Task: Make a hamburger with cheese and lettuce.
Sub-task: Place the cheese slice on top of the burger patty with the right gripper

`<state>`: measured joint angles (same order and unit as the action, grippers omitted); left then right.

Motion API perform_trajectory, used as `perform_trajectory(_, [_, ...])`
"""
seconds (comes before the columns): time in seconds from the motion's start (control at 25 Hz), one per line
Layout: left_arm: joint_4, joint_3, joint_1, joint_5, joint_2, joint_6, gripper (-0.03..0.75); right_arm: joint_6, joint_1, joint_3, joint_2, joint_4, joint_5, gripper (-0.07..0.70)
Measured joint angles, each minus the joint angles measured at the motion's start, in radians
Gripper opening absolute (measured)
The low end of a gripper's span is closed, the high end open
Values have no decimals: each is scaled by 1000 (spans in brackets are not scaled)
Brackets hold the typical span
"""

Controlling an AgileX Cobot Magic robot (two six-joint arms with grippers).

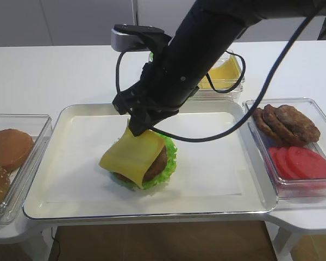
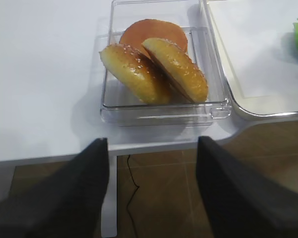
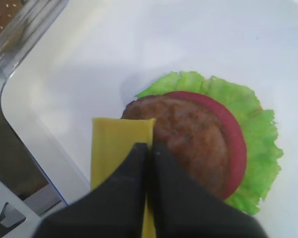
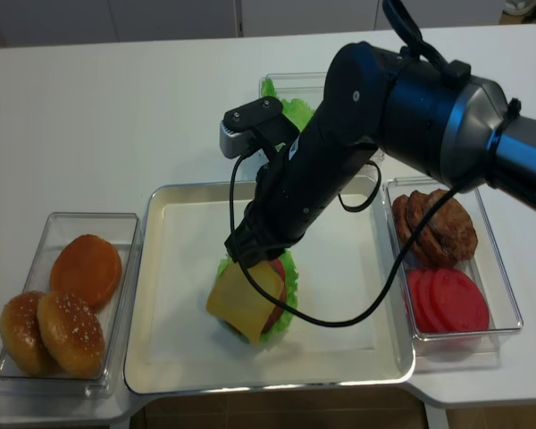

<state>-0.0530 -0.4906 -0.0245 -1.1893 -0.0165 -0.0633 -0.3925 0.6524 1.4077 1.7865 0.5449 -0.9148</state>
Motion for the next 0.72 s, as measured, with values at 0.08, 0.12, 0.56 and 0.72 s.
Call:
perform_trajectory(0.08, [0,0,0,0,0,0,414,0,0,0,0,-13,7,27])
perform_trajectory(0.12, [0,0,0,0,0,0,414,0,0,0,0,-15,10,27])
perform_trajectory(0.56, [0,0,0,0,0,0,414,0,0,0,0,-32,55,27])
perform_trajectory(0.72, [0,0,0,0,0,0,414,0,0,0,0,-55,58,27])
